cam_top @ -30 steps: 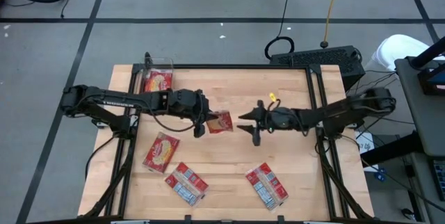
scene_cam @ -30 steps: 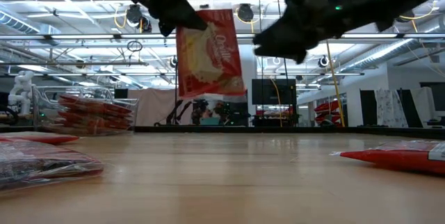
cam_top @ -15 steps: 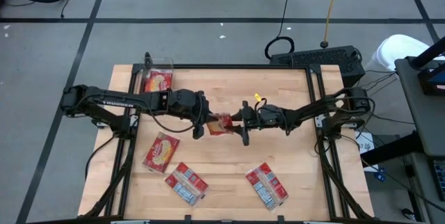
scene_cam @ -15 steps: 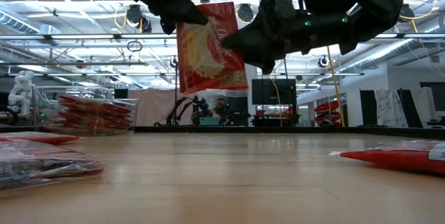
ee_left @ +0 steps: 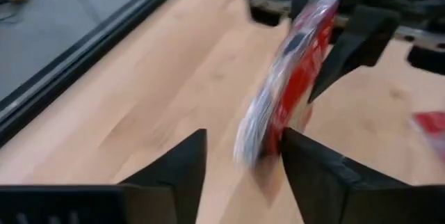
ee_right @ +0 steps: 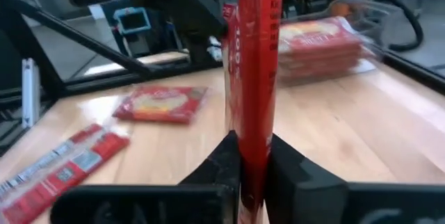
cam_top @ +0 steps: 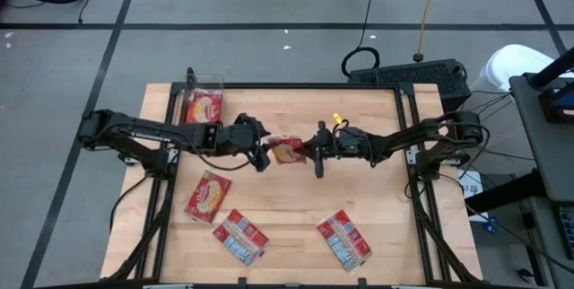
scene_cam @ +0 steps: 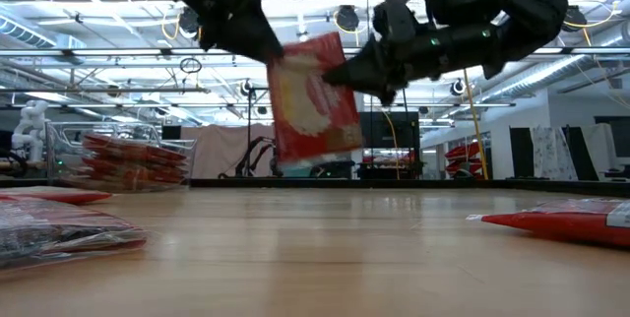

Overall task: Sort popcorn bags into baskets
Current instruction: Put the red popcorn bag into the transparent bin

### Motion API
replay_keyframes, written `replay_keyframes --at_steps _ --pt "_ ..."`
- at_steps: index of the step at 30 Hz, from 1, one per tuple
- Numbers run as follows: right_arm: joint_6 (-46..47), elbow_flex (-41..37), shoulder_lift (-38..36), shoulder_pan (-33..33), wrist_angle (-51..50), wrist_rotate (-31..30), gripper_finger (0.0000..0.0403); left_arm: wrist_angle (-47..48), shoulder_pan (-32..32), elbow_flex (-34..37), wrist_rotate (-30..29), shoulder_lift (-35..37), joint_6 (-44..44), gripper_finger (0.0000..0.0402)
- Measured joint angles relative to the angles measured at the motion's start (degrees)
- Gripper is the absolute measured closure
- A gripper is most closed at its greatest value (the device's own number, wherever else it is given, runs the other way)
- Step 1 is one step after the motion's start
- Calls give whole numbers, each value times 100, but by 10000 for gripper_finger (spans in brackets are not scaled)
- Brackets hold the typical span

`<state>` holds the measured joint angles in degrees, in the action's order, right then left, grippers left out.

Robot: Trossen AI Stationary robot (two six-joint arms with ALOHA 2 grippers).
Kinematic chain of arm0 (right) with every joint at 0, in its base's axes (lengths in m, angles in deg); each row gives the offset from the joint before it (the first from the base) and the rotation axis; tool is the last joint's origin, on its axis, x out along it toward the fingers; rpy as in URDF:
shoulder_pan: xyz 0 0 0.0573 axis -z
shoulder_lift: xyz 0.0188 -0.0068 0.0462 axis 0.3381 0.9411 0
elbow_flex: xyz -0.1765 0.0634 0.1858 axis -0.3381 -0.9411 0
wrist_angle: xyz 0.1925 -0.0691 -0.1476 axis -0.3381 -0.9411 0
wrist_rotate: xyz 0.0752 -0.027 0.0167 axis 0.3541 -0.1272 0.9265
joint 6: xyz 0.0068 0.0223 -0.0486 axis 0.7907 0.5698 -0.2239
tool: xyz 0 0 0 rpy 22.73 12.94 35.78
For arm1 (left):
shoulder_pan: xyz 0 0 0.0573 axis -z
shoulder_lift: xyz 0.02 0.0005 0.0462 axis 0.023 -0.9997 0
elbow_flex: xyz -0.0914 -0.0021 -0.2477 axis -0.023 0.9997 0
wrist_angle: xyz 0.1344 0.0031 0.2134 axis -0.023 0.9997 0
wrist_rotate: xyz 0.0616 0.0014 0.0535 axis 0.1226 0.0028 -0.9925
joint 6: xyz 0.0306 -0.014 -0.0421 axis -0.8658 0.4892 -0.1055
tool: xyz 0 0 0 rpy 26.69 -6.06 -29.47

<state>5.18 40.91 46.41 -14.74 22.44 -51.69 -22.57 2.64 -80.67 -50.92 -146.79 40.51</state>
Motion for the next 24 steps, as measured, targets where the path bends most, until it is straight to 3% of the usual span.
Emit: replay_keyframes --at_steps 3,7,15,18,21,24 --pt "8 -183 -115 152 79 2 392 -1 266 36 -478 0 364 197" --pt "192 -579 -279 341 543 7 395 -511 612 292 -688 4 423 193" --pt "863 -914 -322 378 1859 726 391 -3556 726 1552 -811 -24 152 193" --pt "928 -879 -330 258 2059 748 391 -4483 629 1885 -642 -24 32 192" --pt "916 -855 -324 185 2141 751 391 -4974 502 2044 56 -28 -74 192" --pt "919 -762 -327 155 2190 740 390 -5261 391 2017 342 -105 -38 193"
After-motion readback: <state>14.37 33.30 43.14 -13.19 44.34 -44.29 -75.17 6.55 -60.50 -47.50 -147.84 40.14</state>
